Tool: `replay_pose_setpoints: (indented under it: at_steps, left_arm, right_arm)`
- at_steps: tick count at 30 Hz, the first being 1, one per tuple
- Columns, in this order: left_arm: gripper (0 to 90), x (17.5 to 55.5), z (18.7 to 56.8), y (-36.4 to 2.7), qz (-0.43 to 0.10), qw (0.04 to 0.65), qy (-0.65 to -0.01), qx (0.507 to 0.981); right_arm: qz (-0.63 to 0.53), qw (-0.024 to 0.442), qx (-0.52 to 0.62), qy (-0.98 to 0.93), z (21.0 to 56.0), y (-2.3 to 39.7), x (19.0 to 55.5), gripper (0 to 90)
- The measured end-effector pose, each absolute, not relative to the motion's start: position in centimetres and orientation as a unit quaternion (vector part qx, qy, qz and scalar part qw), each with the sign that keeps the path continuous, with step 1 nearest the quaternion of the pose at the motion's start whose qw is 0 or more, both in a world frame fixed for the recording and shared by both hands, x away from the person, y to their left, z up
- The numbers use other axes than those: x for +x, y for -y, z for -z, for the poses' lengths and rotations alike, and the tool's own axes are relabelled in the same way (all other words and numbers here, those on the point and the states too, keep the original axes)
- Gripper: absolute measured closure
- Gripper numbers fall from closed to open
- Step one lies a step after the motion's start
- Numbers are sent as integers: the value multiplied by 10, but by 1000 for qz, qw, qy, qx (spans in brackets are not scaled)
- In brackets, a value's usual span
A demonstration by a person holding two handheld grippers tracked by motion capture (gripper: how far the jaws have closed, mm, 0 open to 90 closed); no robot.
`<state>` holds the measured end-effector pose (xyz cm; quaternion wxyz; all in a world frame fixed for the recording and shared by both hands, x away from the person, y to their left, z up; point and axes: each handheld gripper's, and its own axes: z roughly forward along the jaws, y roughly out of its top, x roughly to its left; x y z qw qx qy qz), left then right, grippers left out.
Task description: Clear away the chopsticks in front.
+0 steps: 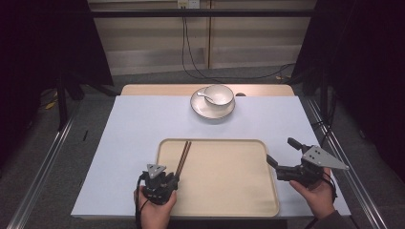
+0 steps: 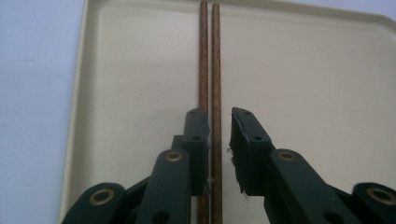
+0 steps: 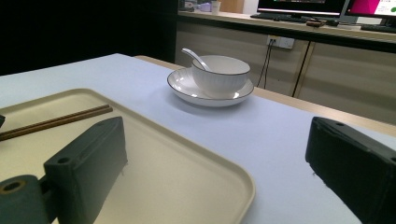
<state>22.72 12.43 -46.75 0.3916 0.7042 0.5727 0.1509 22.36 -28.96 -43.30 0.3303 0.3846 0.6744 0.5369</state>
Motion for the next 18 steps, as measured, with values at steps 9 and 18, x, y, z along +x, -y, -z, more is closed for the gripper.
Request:
replay_pose_setpoints:
  at_steps: [9, 18]
  left_arm:
    - [573, 239, 460, -130, -159, 446, -545, 692]
    - [404, 253, 443, -136, -171, 492, -509, 685]
  right_arm:
    - [-536, 330, 387, -674, 433, 290, 225, 48]
    - [-537, 331, 386, -673, 432, 290, 224, 48]
